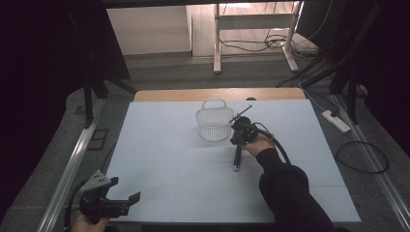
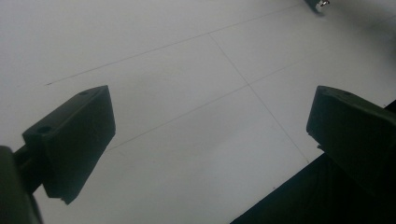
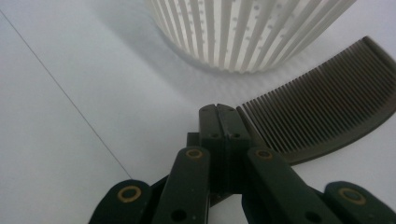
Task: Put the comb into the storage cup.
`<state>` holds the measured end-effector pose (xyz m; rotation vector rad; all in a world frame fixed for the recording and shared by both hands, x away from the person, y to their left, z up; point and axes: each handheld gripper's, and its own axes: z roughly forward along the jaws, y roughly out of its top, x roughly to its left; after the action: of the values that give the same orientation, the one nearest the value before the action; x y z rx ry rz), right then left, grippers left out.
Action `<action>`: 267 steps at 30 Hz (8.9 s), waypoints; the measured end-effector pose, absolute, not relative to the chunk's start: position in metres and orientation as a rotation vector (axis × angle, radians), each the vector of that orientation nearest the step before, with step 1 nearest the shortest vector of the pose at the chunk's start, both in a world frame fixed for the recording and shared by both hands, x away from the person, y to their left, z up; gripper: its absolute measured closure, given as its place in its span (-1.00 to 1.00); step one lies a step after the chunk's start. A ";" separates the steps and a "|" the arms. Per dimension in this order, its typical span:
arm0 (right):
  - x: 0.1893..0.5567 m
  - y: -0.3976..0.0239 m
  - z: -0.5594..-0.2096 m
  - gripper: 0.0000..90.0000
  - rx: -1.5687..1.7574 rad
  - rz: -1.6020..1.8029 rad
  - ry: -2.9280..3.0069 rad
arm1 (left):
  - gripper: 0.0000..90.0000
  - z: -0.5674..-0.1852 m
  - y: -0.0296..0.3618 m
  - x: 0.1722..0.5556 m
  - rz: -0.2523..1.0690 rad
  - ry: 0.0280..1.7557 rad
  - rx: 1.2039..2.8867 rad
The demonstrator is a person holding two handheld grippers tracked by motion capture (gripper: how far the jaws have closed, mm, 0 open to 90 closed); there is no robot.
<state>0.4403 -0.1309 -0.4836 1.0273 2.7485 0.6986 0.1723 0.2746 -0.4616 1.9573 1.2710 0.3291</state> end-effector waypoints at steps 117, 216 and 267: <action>0.396 -0.233 -0.457 -0.73 1.206 0.621 2.536 | -0.95 -0.462 0.275 0.174 0.323 1.286 1.954; 0.378 -0.249 -0.471 0.62 1.260 0.651 2.572 | -0.99 -0.455 0.262 0.186 0.303 1.180 1.990; 0.303 -0.251 -0.419 0.62 1.011 1.033 2.355 | -1.00 -0.403 0.179 0.285 0.204 0.890 1.964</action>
<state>0.3031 -0.2508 -0.4191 1.0113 2.3554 1.0331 0.2848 0.1795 -0.4027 1.9640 0.8904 0.2037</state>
